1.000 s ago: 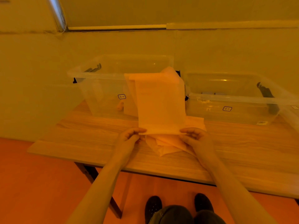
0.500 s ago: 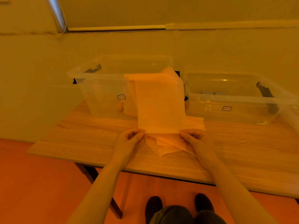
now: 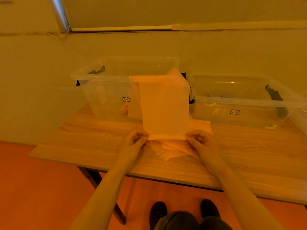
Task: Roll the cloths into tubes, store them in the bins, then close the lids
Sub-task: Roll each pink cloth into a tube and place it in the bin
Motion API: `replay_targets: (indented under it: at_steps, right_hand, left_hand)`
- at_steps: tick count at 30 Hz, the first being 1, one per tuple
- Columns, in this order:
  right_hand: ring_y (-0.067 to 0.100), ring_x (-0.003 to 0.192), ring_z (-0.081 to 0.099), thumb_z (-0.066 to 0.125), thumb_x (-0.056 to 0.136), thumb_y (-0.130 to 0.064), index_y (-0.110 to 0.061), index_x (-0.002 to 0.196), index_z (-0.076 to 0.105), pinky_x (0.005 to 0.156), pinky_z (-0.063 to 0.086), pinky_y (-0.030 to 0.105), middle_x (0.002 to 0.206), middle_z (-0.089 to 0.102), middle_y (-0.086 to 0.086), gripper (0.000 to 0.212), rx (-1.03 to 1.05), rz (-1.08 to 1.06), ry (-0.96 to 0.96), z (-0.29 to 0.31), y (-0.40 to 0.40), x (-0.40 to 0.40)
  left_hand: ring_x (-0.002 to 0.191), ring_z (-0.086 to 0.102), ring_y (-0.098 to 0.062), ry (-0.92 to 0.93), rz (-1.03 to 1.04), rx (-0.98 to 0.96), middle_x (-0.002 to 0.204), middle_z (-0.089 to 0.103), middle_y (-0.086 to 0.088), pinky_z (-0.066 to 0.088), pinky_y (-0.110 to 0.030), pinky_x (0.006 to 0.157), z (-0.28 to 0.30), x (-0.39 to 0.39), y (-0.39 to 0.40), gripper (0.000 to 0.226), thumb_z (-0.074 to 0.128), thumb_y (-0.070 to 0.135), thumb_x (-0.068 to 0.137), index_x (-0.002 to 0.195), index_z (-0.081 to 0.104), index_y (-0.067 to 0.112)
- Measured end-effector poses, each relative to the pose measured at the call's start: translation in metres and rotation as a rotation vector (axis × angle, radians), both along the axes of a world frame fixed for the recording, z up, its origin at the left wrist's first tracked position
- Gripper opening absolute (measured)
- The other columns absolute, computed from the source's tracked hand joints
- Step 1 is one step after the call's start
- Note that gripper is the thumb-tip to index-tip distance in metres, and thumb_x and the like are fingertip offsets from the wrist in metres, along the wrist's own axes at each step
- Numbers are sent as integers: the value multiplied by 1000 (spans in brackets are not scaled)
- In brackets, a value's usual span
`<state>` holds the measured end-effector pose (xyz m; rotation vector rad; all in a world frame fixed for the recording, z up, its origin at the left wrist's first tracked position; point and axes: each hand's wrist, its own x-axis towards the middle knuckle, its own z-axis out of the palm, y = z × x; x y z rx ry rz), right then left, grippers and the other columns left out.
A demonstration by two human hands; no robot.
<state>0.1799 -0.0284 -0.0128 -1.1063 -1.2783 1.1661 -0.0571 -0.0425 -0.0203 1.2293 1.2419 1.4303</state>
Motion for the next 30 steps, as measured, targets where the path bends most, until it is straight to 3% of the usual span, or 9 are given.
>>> replay_targets:
  at_steps: [5,7,11,15,20,24,30]
  right_hand:
    - [13,84,67,65,86,-5,-15,102,68,68,56,22,96,70,3,19,-34,-13,-30,-1,1,1]
    - [14,87,68,67,85,-5,-15,104,68,68,57,23,97,71,2,22,-36,-9,-56,-2,0,2]
    - [10,77,66,65,87,-7,-11,95,70,66,55,18,86,71,3,10,-15,-29,8,1,-2,1]
    - [2,70,65,64,87,-7,-9,90,70,64,53,14,82,70,2,7,-3,-33,30,3,-3,-1]
    - [11,72,66,67,85,-10,-11,93,69,64,55,19,79,71,3,8,-10,-44,46,1,-1,1]
    - [15,68,65,67,84,-7,-10,92,63,63,54,23,72,68,4,9,-2,-18,53,-1,0,1]
    - [17,76,66,70,82,-4,-10,92,67,63,54,25,85,70,8,13,-14,-14,18,0,-1,0]
  left_hand:
    - [71,66,-5,-76,1,-47,77,72,1,52,-17,67,1,1,0,32,51,-12,88,95,68,15]
    - [79,68,-10,-79,4,-47,84,73,-2,55,-22,74,1,1,-1,26,59,-6,87,96,69,16]
    - [71,67,-7,-106,30,-26,76,72,1,52,-17,66,3,5,-2,15,59,-1,89,91,68,11]
    - [77,65,-13,-45,39,-35,82,72,-2,52,-22,71,1,2,0,11,62,7,89,87,70,14]
    - [71,64,-6,-54,32,-45,76,71,2,50,-18,68,1,2,-1,9,61,5,89,87,68,11]
    - [67,61,-10,-13,-1,-12,74,66,-3,47,-22,62,1,-1,-2,11,61,5,89,89,58,16]
    - [66,59,-6,-21,4,-14,71,66,4,45,-21,63,0,-1,0,23,54,0,92,89,67,19]
